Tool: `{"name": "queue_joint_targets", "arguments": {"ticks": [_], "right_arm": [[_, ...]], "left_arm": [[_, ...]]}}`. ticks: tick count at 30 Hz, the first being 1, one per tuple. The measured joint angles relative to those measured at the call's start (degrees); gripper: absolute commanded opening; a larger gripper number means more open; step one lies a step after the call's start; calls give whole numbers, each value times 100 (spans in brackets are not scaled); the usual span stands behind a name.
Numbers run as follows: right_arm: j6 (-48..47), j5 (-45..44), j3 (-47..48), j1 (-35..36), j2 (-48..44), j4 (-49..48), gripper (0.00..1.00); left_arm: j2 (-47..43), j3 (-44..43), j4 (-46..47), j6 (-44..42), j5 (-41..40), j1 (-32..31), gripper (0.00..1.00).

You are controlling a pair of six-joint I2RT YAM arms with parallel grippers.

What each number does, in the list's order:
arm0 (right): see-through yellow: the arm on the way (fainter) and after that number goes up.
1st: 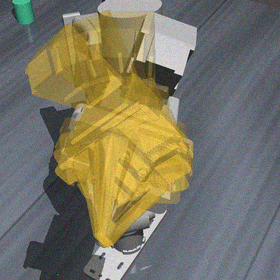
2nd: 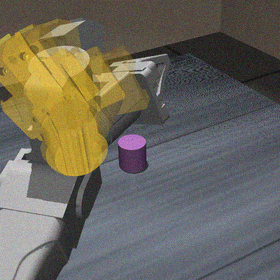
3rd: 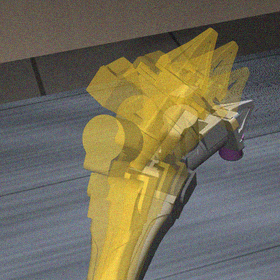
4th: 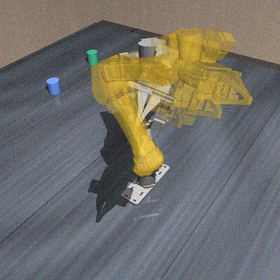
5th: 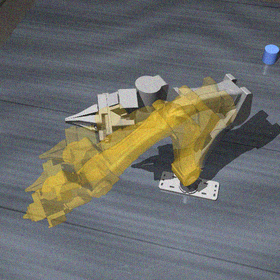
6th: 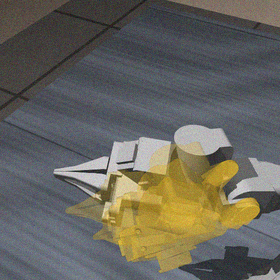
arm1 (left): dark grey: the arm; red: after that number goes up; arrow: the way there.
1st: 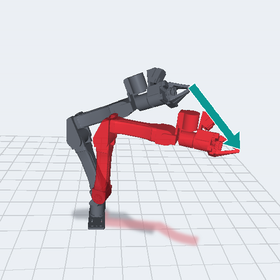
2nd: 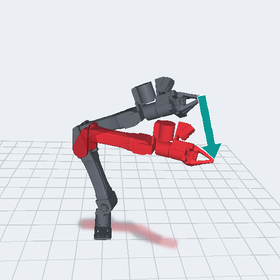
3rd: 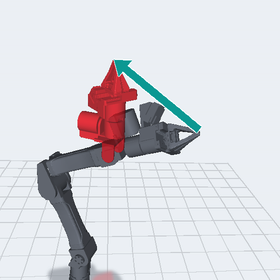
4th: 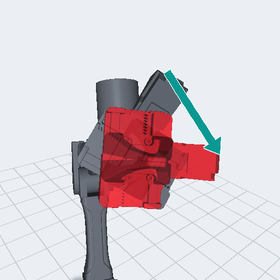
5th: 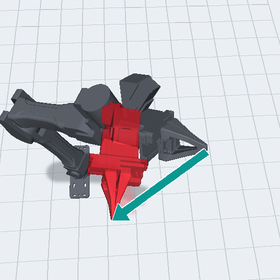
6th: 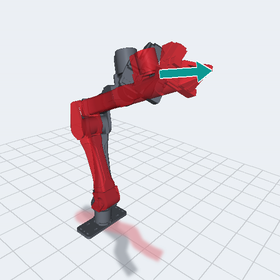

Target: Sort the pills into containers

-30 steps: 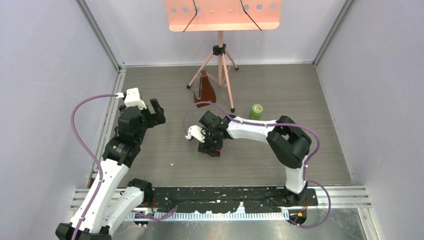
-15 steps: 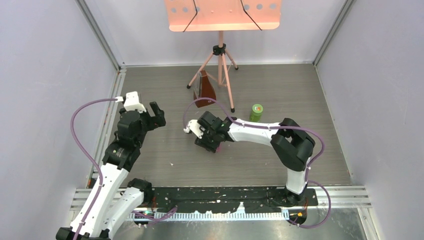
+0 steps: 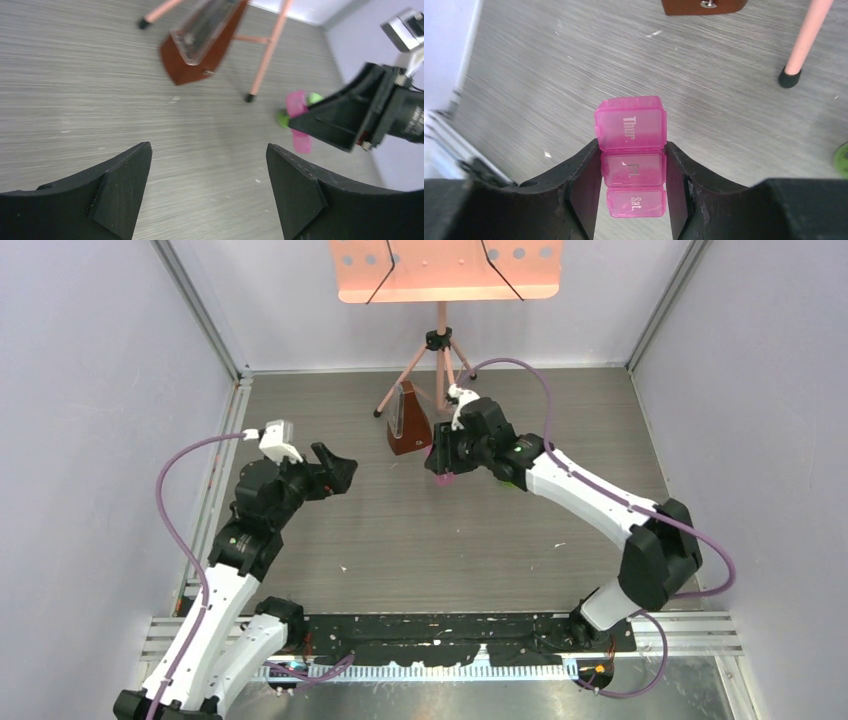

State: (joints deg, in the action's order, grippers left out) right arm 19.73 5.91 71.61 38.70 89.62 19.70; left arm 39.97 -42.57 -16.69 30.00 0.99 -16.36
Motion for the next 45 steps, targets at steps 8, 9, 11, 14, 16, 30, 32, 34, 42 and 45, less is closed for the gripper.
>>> {"name": "queue_joint_targets", "arguments": {"ticks": [8,9,11,14,16,30,32,34,42,45], "right_arm": [[2282,-538,-116,138,-708,-85,51],[2496,-616,-129,164,-743,-87,51],[2850,-754,-142,221,-787,-96,51],[3324,-894,-214,361,-876,-153,51],[3563,-927,-258,444,-942,-188,51],[4662,-758,-546,649,-1154,-463,51],[4688,-820,-601,706,-1196,-470,52],[4710,-914,-649,780,-1241,-470,52],[4924,-1029,-767,885,-1294,-605,49],[4957,-1047,-780,883,-1294,-623,48]], "left_arm": [[643,413,1211,715,1884,-332,85],[734,411,1268,721,1985,-459,86],[916,407,1351,719,2116,-772,86],[1084,391,1394,713,2155,-1134,85],[1158,356,1421,699,2072,-1362,85],[1381,306,1980,417,734,-2103,81],[1386,306,1993,481,461,-2188,81],[1384,321,2059,564,227,-2277,80],[1392,431,2323,616,-181,-2444,58],[1408,442,2376,660,-168,-2450,50]]}}
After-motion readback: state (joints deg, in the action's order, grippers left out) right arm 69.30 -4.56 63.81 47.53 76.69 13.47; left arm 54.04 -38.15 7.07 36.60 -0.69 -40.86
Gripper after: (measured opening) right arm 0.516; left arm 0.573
